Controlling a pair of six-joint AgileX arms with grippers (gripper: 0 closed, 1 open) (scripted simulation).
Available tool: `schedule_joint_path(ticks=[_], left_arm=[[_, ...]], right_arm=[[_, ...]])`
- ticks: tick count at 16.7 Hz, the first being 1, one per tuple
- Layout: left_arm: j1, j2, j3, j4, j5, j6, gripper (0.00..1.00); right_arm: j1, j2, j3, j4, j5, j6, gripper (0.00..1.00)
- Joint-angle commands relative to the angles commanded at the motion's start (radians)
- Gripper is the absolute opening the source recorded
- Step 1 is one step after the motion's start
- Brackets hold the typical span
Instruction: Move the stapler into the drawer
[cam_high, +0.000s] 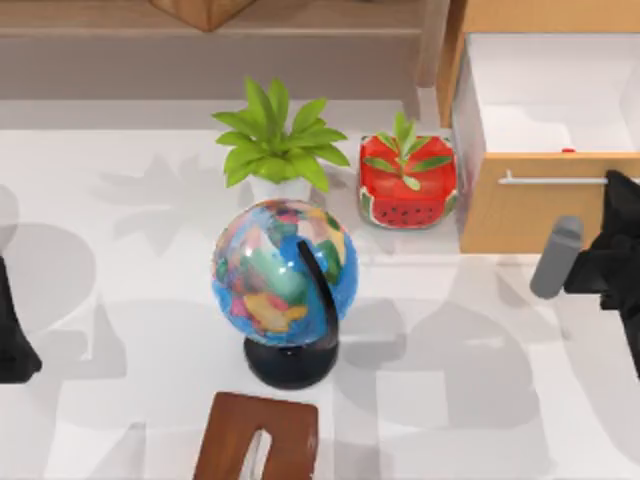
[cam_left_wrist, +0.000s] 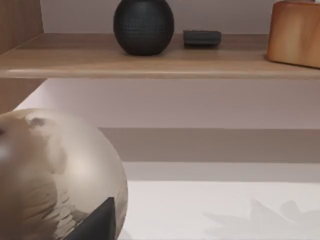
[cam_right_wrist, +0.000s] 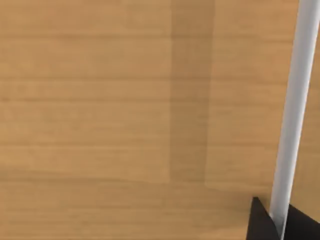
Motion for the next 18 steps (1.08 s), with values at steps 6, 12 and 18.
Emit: schedule_joint_path(ticks=[6, 12, 18], left_arm=[[0.000, 0.000, 0.000, 0.000, 0.000, 0.000, 1.00], [0.000, 0.000, 0.000, 0.000, 0.000, 0.000, 1.00], [0.000, 0.000, 0.000, 0.000, 0.000, 0.000, 1.00]], right_arm=[[-0.017, 0.022, 0.060, -0.047, -0.017, 0.003, 0.00], [-0.051, 0.059, 0.198, -0.136, -0.051, 0.003, 0.00], [-0.063, 0.076, 0.243, -0.174, -0.066, 0.005, 0.00]])
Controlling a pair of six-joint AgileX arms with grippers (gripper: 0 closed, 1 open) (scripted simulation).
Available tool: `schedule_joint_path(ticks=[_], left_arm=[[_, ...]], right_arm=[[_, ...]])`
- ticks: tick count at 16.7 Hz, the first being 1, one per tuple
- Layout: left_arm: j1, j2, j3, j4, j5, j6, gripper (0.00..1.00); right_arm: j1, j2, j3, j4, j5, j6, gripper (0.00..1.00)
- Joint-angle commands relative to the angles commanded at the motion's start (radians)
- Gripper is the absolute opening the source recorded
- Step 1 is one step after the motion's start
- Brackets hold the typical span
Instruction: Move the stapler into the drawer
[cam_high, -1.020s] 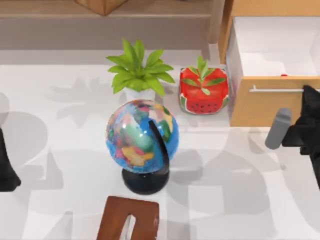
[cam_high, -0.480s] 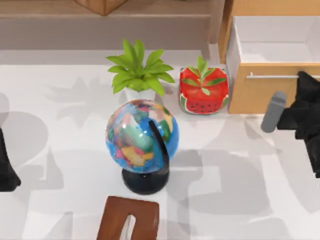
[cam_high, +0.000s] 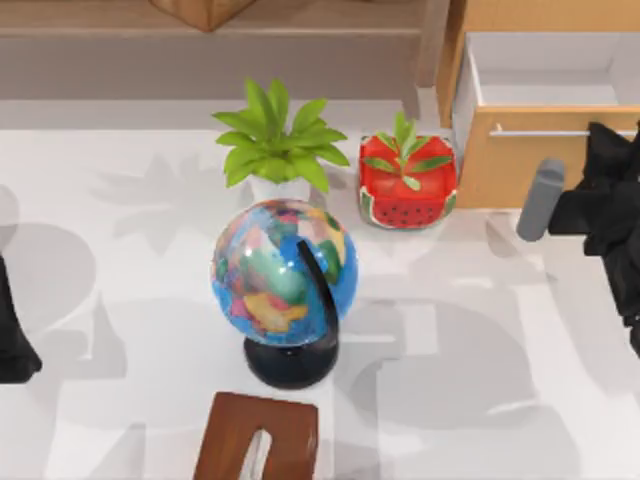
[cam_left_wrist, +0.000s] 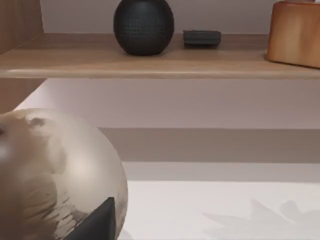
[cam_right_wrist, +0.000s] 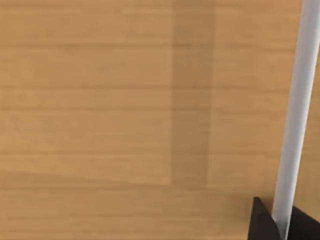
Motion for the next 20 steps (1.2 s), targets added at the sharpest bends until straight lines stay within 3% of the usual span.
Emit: schedule_joint_path(ticks=[10, 20], left_arm=[[0.000, 0.000, 0.000, 0.000, 0.000, 0.000, 1.00], [0.000, 0.000, 0.000, 0.000, 0.000, 0.000, 1.00]], right_arm=[[-0.044, 0.100, 0.248, -0.147, -0.043, -0.002, 0.00], [-0.057, 0.147, 0.357, -0.209, -0.053, 0.000, 0.00]])
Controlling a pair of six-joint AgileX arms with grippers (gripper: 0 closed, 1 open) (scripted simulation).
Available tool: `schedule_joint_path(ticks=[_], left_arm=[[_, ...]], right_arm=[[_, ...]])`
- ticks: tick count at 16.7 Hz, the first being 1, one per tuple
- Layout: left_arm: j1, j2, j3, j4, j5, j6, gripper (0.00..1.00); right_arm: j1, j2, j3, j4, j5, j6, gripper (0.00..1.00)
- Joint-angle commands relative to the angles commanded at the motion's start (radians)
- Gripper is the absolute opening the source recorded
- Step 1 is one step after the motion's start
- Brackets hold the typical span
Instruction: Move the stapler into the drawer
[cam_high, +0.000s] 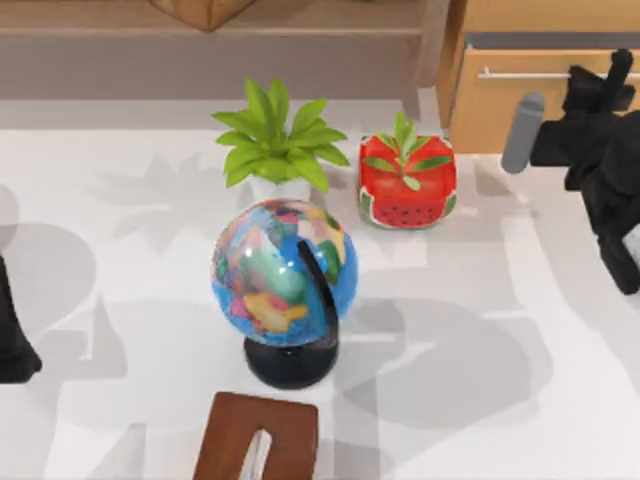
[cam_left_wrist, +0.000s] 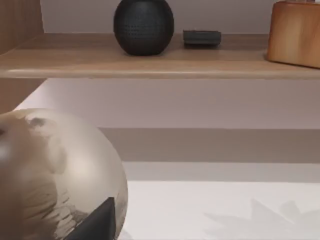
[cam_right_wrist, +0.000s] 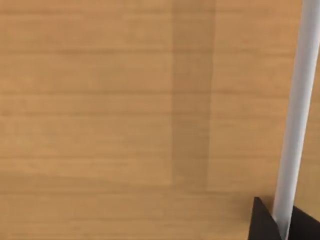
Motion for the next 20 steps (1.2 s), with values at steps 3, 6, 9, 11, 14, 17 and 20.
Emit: schedule_joint_path(ticks=[3, 6, 9, 11, 14, 17, 20], left_arm=[[0.000, 0.000, 0.000, 0.000, 0.000, 0.000, 1.00], [0.000, 0.000, 0.000, 0.000, 0.000, 0.000, 1.00], [0.000, 0.000, 0.000, 0.000, 0.000, 0.000, 1.00], [0.000, 0.000, 0.000, 0.000, 0.000, 0.000, 1.00], [0.000, 0.000, 0.000, 0.000, 0.000, 0.000, 1.00], [0.000, 0.000, 0.000, 0.000, 0.000, 0.000, 1.00], [0.000, 0.000, 0.000, 0.000, 0.000, 0.000, 1.00]], right_arm=[[-0.011, 0.048, 0.105, -0.061, -0.014, -0.002, 0.00], [-0.021, 0.080, 0.185, -0.106, -0.023, -0.001, 0.00], [-0.022, 0.084, 0.195, -0.112, -0.024, 0.000, 0.00], [-0.022, 0.084, 0.195, -0.112, -0.024, 0.000, 0.08], [-0.022, 0.084, 0.195, -0.112, -0.024, 0.000, 0.30], [-0.022, 0.084, 0.195, -0.112, -0.024, 0.000, 0.53], [-0.022, 0.084, 0.195, -0.112, -0.024, 0.000, 0.75]])
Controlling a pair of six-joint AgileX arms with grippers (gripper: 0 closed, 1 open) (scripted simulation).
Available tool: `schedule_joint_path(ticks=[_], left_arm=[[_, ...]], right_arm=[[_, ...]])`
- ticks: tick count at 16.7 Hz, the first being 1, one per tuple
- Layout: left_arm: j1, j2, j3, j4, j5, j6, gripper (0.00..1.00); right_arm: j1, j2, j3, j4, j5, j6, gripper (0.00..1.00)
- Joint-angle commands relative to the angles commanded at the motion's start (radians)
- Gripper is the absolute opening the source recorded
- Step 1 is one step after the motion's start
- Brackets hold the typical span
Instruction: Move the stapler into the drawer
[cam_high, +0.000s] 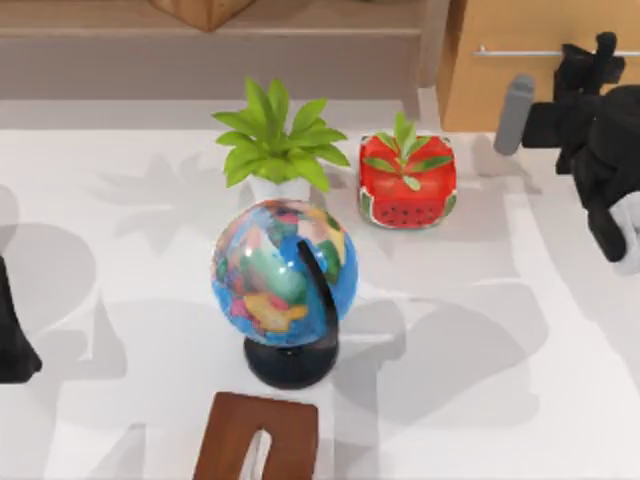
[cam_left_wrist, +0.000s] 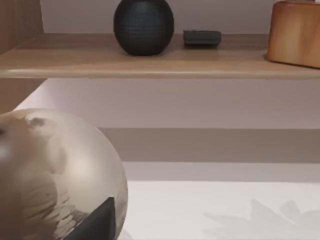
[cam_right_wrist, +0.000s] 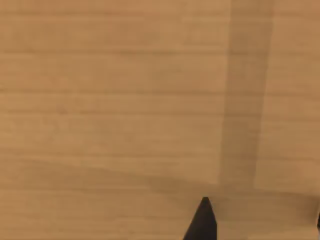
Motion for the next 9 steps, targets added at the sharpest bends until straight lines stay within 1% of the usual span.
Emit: schedule_joint_path(ticks=[3, 4, 9], left_arm=[[0.000, 0.000, 0.000, 0.000, 0.000, 0.000, 1.00], [0.000, 0.000, 0.000, 0.000, 0.000, 0.000, 1.00], [0.000, 0.000, 0.000, 0.000, 0.000, 0.000, 1.00]], right_arm=[[0.000, 0.000, 0.000, 0.000, 0.000, 0.000, 0.98], [0.000, 0.000, 0.000, 0.000, 0.000, 0.000, 1.00], [0.000, 0.000, 0.000, 0.000, 0.000, 0.000, 1.00]])
